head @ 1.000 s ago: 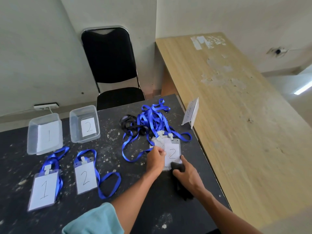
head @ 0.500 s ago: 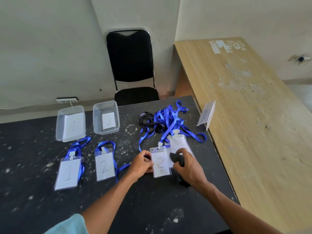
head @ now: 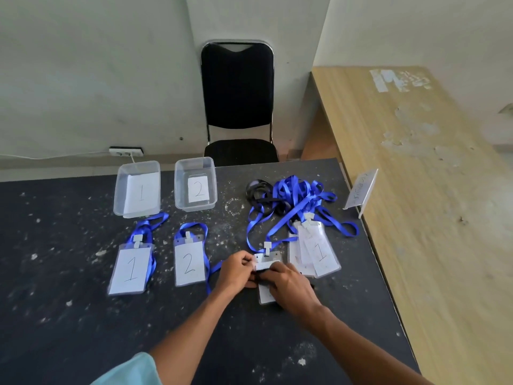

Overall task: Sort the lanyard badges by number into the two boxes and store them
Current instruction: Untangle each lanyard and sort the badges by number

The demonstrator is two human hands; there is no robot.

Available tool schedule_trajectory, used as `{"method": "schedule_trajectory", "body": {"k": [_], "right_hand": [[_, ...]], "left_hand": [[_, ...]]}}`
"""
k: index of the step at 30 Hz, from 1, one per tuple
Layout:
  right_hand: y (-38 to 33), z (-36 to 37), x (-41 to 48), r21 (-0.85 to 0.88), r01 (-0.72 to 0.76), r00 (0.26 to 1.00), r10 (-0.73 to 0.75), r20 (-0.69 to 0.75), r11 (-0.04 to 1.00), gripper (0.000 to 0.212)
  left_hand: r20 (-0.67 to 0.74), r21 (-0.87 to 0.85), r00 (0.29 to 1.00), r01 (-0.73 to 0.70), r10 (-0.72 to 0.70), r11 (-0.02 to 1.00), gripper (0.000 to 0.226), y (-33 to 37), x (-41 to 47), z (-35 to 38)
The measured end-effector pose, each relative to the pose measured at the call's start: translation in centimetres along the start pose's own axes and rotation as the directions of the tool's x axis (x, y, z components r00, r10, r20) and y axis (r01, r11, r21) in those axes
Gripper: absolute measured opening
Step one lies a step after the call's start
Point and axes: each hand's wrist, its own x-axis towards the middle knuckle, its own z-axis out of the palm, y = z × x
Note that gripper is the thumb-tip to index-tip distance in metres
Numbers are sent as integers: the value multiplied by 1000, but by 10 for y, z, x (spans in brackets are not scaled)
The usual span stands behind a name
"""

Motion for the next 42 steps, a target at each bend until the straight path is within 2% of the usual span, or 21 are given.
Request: {"method": "schedule_trajectory", "body": {"k": [3,5,7,13,16,20,21,24,27,29,31,33,35,39,42], "right_hand": [[8,-10,-3,40,16,1000,-16,6,999,34],[9,-16,6,124,-57,994,68,-90,991,32],[5,-17,15,135,-101,984,119,-130,986,33],[2,-2,0,-24,69,998,-69,4,997,40],[12,-9,-13,-13,141,986,-140,95,990,38],[17,-17,-6,70,-96,993,101,-68,993,34],[13,-17,-4,61,-117,989,122,-78,991,34],[2,-6,-11,-34,-5,999,4,-41,999,38],[6,0,-28,-49,148,986,-144,88,988,39],[11,-7,-34,-43,193,968,-183,171,980,38],[16,-16,-30,-7,121,984,-119,135,993,34],[18,-21,-22,13,-12,1000,12,-1,1000,33],[11,-18,-16,14,-50,997,51,-62,999,34],[-3,7,-27,-76,164,986,-160,50,984,39],[3,3,-38,-60,213,970,-203,136,975,36]], "left_hand": [[10,30,1000,-8,7,1000,9,2,1,0],[16,36,1000,-19,19,999,5,3,2,0],[19,28,999,-30,30,999,6,5,4,-1],[-19,100,1000,-14,16,995,15,12,9,-4],[-16,63,1000,26,-25,998,19,14,11,-2],[-17,82,999,35,-33,996,15,14,15,-5],[-24,92,999,29,-27,995,14,15,15,-6],[-48,94,998,33,-28,995,15,15,18,-5],[-51,82,998,42,-38,996,16,14,18,-5],[-48,82,998,40,-37,996,17,14,18,-6],[-41,92,999,34,-31,995,18,15,19,-5],[-37,103,999,26,-22,994,18,14,20,-4],[-37,108,999,19,-15,994,18,14,21,-4],[-34,87,999,25,-23,996,20,12,21,-4],[-26,79,999,42,-40,996,20,12,22,-5]]}}
